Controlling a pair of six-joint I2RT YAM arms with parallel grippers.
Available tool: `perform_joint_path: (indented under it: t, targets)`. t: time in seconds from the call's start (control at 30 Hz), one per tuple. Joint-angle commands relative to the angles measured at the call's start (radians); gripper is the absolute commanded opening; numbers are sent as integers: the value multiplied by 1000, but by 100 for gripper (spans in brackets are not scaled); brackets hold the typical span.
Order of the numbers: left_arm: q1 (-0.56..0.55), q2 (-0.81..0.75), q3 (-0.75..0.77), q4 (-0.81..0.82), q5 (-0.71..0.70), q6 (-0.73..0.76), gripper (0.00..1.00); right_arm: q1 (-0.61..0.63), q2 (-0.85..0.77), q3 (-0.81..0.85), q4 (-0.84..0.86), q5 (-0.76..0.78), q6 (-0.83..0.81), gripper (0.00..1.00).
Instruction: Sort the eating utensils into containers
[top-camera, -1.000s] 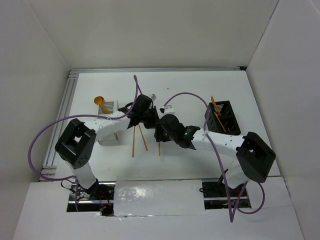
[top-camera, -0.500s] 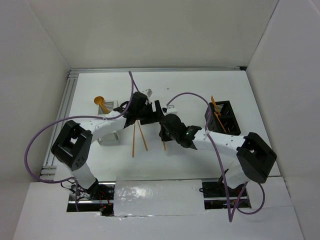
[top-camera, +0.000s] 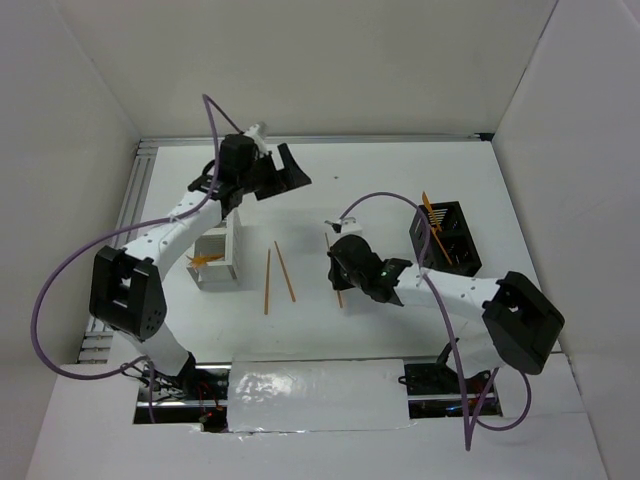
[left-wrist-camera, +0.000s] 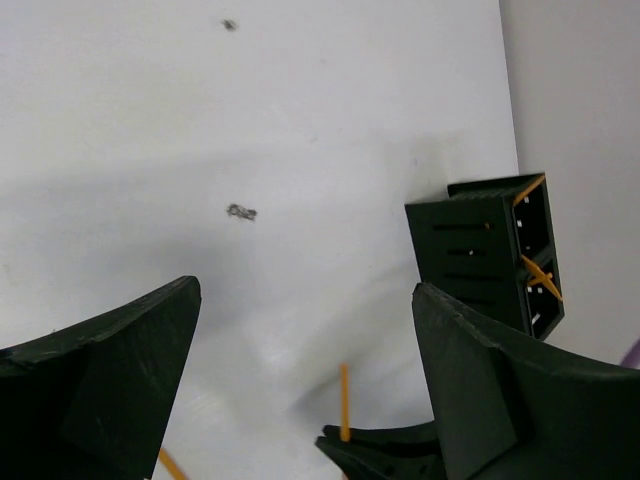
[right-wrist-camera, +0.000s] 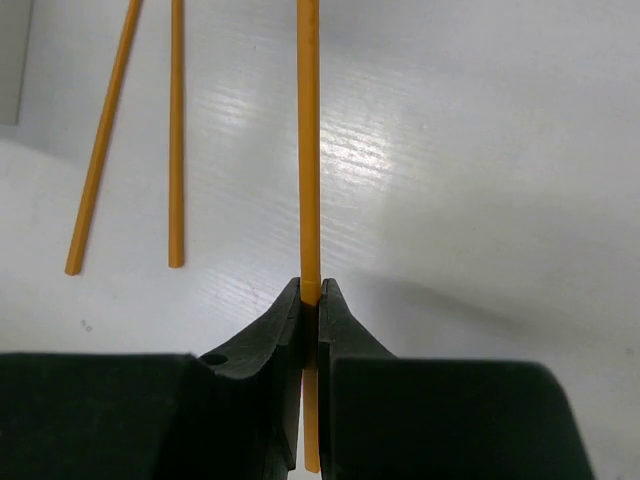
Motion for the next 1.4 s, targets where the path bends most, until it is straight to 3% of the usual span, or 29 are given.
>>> perform_joint_path:
  t: [0.0,0.17,0.33,0.43,0.5,0.6,0.73,0.83,0.9,1.1,1.13,1.23,1.27,1.33,1.37]
  targets:
    - [67,-58,-2,-37,48,36,100,-20,-89,32,-30,56,-21,0]
    - [135,-152,-136,1,91,60,100,-156,-172,92,-130,133,-69,0]
    - [147,-239,-204,29,82,96,100,-383,-284,156,-141,341,-147,0]
    - [158,-232,-203,38,91,83,100,-466,-338,115,-41,521,-208,0]
    - [167,-201,-200,43,120,74,100,-503,-349,89,57,581,-277,0]
    - [178,-166,-192,34,165,63,100,-595,-336,89,71,616,-313,0]
    - [183,-141,-192,35,174,70,100,-693,-413,-32,238,505,-418,0]
    - [189,-126,-186,46,191,71,100,-727,-506,-147,338,416,-457,12]
    - [192,-113,-180,53,209,68,100,-747,-546,-199,388,396,-463,13]
    - [198,-83,-175,64,246,66,100,-771,-571,-272,398,340,-402,15]
    - [198,-81,-177,66,246,70,100,-770,-569,-281,398,356,-402,26]
    - [201,-83,-184,72,246,70,100,-774,-547,-281,398,347,-373,40]
    - [199,-83,-184,72,249,73,100,-778,-537,-272,386,328,-374,52]
    - [202,-87,-181,67,246,76,100,-776,-534,-250,354,290,-377,63]
    - [201,-92,-183,64,243,79,100,-778,-537,-220,337,290,-357,76]
